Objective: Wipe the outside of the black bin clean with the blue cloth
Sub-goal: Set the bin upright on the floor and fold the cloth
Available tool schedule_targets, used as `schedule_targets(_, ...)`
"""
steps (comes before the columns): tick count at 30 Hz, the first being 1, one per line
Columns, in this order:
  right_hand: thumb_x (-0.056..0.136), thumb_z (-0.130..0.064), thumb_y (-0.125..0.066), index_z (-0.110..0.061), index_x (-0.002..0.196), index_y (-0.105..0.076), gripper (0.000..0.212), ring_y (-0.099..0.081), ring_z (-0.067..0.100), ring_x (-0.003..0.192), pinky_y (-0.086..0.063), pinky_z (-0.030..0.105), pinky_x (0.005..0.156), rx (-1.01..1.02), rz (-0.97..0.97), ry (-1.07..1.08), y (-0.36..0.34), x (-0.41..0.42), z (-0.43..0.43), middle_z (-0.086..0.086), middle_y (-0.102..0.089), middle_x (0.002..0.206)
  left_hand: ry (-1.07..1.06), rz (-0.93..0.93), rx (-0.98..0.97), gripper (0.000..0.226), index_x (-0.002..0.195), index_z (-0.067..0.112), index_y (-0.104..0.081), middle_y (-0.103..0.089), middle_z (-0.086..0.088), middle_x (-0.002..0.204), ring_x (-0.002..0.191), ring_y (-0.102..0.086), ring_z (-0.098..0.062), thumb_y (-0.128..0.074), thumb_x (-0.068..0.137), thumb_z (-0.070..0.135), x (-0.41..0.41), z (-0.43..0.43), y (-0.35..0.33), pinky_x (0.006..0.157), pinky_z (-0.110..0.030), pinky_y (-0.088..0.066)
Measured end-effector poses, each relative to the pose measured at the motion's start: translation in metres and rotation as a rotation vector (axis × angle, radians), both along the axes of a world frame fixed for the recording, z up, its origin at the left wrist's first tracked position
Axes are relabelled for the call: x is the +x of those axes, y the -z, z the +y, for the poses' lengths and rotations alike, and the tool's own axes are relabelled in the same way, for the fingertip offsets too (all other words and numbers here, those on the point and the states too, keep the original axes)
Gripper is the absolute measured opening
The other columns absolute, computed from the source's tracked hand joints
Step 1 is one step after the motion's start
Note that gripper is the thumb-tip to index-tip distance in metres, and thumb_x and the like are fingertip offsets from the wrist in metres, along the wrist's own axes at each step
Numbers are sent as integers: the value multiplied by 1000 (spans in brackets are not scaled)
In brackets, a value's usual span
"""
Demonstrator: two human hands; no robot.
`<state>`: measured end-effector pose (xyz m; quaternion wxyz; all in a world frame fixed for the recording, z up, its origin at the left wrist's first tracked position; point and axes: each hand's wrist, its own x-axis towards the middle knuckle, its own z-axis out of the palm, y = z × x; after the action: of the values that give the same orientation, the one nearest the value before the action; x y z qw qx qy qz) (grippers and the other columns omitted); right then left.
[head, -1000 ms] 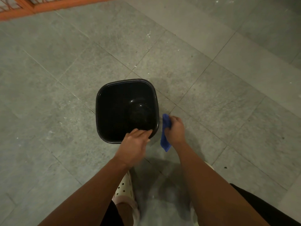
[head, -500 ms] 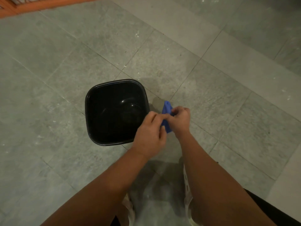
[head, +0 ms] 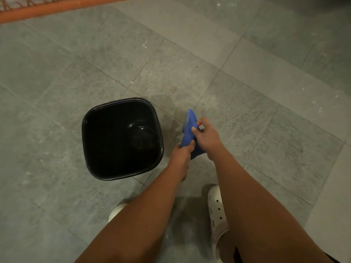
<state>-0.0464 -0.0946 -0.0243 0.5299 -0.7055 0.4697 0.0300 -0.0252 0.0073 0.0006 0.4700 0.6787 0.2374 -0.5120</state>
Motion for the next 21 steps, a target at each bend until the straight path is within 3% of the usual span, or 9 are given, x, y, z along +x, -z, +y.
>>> schedule_targets(2, 89, -17, -55, -21, 90, -46, 10, -53, 18, 80, -44, 32, 74, -6, 15, -13, 4, 3, 2, 1, -55, 86, -45, 34, 11, 50, 132, 14, -47, -63, -2, 108, 85, -61, -17, -58, 91, 40, 2, -3, 9, 64, -32, -43)
schedule_targets(6, 89, -9, -52, -12, 114, -48, 25, -55, 23, 100, -45, 33, 88, 35, 54, -35, 10, 14, 3, 11, -57, 114, -215, 41, 27, 47, 136, 15, -44, -61, -10, 122, 99, -64, -25, -55, 94, 30, 6, -11, 22, 73, -37, -51)
schedule_targets(9, 84, 4, -46, -15, 122, -45, 42, -53, 26, 109, -46, 39, 95, 100, 2, -57, 12, 19, 0, 11, -53, 123, -275, -64, 43, 44, 136, 20, -43, -58, -5, 120, 96, -62, -23, -54, 94, 26, 13, -17, 30, 79, -38, -52)
schedule_targets(11, 79, 11, -41, -15, 123, -45, 52, -51, 24, 114, -44, 38, 98, 154, -93, -39, 11, 21, -1, 11, -51, 126, -284, -164, 78, 45, 137, 27, -41, -54, -4, 124, 103, -58, -23, -53, 93, 25, 17, -20, 36, 91, -44, -51)
schedule_targets(14, 74, 19, -37, -12, 124, -45, 60, -50, 25, 119, -43, 39, 102, 231, -200, -15, 16, 23, -2, 12, -50, 131, -271, -303, 90, 46, 137, 28, -44, -54, -4, 129, 110, -57, -25, -52, 93, 17, 21, -22, 44, 97, -47, -48)
schedule_targets(18, 76, 22, -39, -5, 135, -38, 65, -41, 27, 129, -36, 41, 108, 238, -118, -67, 36, 13, 3, 14, -41, 141, -214, -405, 93, 44, 128, 25, -55, -63, -1, 116, 94, -61, -15, -48, 90, 4, 19, -15, 57, 88, -35, -52)
schedule_targets(21, 82, 11, -47, -8, 139, -35, 61, -40, 27, 130, -34, 29, 106, 158, 65, -134, 58, -3, 11, 13, -39, 143, -75, -340, 116, 45, 127, 25, -55, -62, 3, 106, 89, -61, -17, -48, 89, 1, 13, -3, 74, 76, -32, -52)
